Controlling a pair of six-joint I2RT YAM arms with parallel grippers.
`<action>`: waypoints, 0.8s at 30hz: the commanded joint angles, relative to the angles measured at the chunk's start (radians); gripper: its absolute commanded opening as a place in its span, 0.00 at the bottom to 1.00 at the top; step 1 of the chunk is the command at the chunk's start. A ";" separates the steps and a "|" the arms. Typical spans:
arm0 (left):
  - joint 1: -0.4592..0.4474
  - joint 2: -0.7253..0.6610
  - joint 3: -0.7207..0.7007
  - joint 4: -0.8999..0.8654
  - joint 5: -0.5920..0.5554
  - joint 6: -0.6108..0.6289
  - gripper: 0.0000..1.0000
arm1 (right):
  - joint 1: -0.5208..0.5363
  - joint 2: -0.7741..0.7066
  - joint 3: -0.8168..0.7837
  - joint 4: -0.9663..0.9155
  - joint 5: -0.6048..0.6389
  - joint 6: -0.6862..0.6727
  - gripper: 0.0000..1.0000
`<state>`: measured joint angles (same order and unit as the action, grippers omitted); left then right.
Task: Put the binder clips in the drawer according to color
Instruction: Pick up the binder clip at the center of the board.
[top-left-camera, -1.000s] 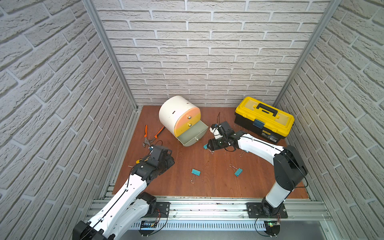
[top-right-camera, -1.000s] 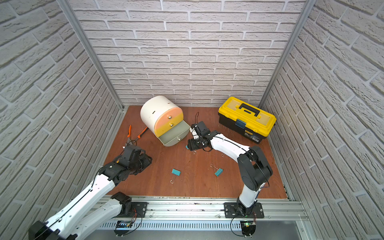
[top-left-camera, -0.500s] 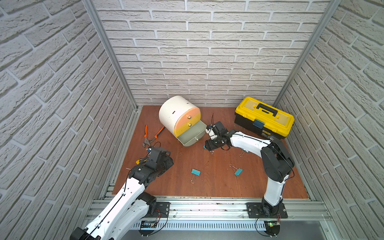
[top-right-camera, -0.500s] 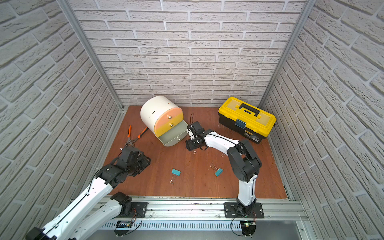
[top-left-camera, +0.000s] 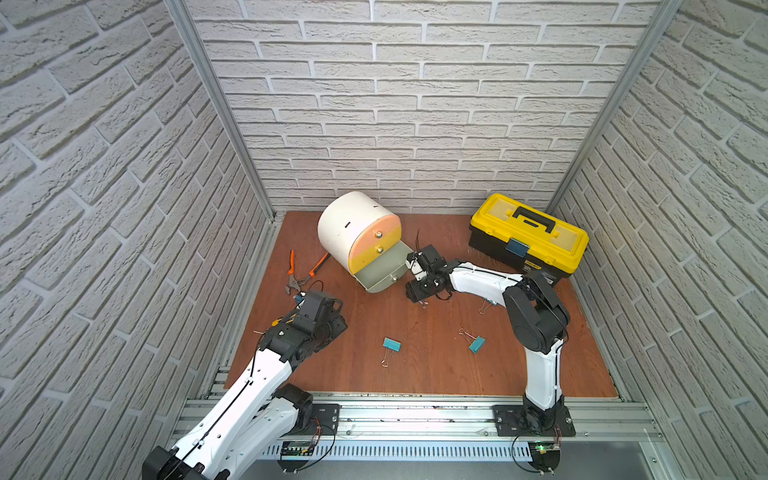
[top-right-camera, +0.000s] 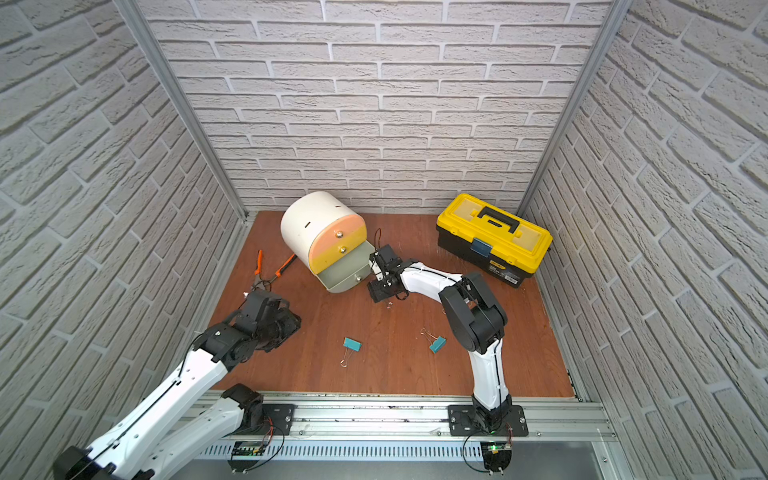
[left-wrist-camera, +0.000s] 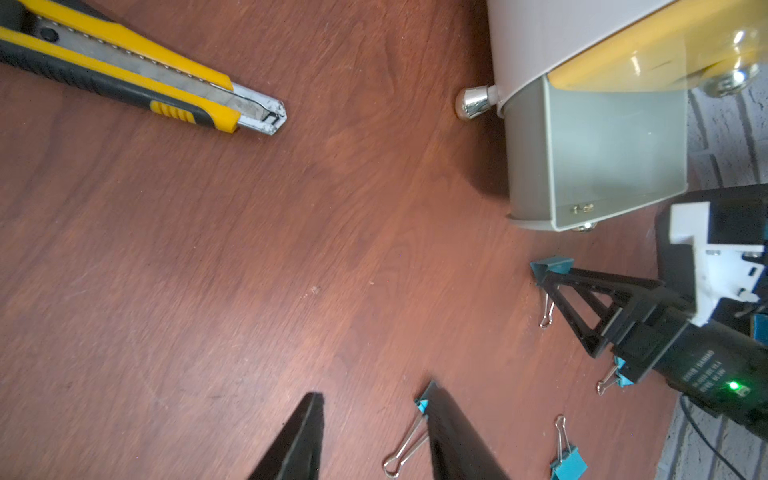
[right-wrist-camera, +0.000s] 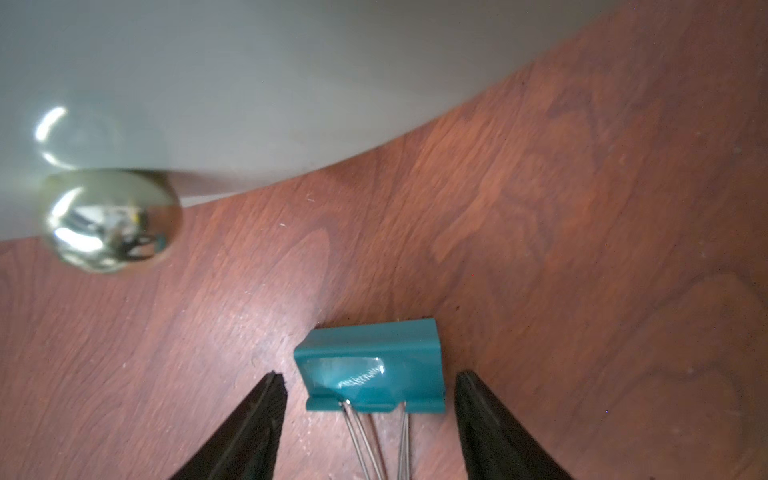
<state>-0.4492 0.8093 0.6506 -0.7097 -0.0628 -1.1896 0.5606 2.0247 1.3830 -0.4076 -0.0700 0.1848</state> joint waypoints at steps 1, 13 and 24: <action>0.003 0.004 0.029 -0.012 -0.011 0.010 0.46 | 0.009 0.018 0.036 0.031 0.017 0.001 0.69; 0.008 -0.019 0.037 -0.036 -0.012 0.019 0.46 | 0.022 0.016 0.010 0.029 0.088 0.030 0.53; 0.014 -0.025 0.027 -0.012 -0.007 0.025 0.47 | 0.024 -0.135 -0.127 0.065 0.103 0.070 0.41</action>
<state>-0.4435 0.7918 0.6670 -0.7334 -0.0628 -1.1797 0.5762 1.9629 1.2789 -0.3504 0.0143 0.2317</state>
